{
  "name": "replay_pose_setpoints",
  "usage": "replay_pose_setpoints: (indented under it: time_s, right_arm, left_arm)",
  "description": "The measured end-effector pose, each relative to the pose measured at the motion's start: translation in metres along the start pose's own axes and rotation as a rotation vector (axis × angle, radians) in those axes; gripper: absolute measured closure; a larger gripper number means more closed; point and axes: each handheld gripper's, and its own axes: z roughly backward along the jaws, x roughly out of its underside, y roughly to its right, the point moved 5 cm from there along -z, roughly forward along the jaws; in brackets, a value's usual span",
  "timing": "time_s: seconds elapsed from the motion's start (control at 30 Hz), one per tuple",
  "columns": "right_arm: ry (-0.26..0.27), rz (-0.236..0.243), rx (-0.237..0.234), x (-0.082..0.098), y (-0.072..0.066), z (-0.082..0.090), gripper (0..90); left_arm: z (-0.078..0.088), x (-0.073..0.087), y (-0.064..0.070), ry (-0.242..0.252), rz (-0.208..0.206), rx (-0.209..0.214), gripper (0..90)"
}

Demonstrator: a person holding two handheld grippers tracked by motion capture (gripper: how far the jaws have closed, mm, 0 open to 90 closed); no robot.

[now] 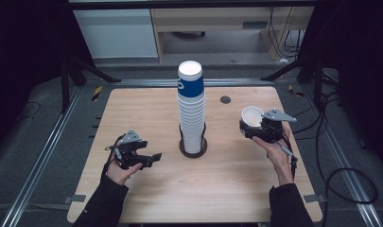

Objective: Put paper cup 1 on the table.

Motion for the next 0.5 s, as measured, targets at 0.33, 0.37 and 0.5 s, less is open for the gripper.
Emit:
replay_pose_setpoints:
  time_s: [0.33, 0.37, 0.5]
  right_arm:
    - [-0.067, -0.032, 0.041, 0.023, 0.017, -0.013, 19.4]
    - [-0.079, -0.032, 0.043, 0.026, 0.019, -0.013, 19.5]
    - [-0.113, -0.039, 0.044, 0.033, 0.023, -0.016, 19.3]
  left_arm:
    - [-0.001, 0.001, -0.001, -0.004, -0.009, -0.011, 16.2]
    - [-0.001, 0.001, -0.002, -0.004, -0.008, -0.011, 16.2]
    - [-0.001, 0.001, -0.002, -0.003, -0.009, -0.012, 16.2]
